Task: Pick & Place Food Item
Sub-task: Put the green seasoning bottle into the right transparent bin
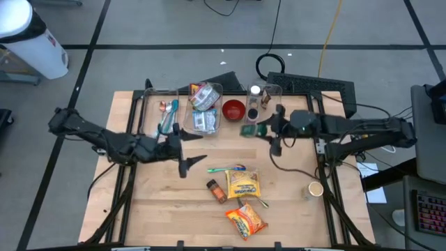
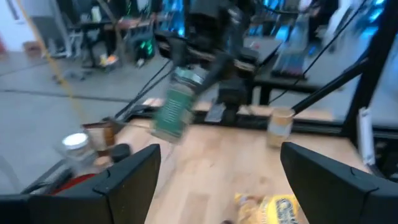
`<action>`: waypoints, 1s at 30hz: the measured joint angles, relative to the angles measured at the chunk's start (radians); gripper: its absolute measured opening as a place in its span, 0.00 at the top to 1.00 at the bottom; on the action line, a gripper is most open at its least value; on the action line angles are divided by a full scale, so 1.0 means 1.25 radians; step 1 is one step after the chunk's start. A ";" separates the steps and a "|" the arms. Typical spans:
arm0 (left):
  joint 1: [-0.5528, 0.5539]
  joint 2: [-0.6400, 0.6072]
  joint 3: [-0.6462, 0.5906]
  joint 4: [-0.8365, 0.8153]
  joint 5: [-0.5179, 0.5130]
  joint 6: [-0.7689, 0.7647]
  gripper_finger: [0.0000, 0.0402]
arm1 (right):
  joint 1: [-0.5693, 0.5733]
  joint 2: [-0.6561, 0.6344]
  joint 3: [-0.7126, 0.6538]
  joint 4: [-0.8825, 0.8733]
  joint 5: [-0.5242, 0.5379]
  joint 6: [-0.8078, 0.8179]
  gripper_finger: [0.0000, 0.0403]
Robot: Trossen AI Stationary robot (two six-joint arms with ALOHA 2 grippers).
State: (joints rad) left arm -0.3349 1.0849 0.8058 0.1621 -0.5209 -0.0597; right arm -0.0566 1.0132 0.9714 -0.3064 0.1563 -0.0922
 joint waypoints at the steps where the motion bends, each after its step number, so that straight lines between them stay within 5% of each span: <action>1: 0.000 -0.004 -0.051 0.077 0.009 0.006 0.16 | -0.017 0.007 0.027 -0.034 -0.001 -0.001 0.52; 6: 0.004 0.009 -0.244 0.413 0.060 0.004 0.15 | -0.108 0.057 0.142 -0.196 0.004 -0.003 0.52; 11: 0.013 0.059 -0.337 0.620 0.093 -0.006 0.15 | -0.189 0.130 0.229 -0.273 0.000 -0.028 0.52; 20: 0.048 0.134 -0.331 0.632 0.096 -0.008 0.15 | -0.298 0.279 0.344 -0.369 0.000 -0.092 0.52; 30: 0.111 0.130 -0.330 0.641 0.096 0.066 0.15 | -0.384 0.322 0.446 -0.512 -0.001 -0.110 0.52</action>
State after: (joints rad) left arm -0.1957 1.2472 0.3939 0.9630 -0.4007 0.0231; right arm -0.5371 1.4160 1.5284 -0.9463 0.1555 -0.2296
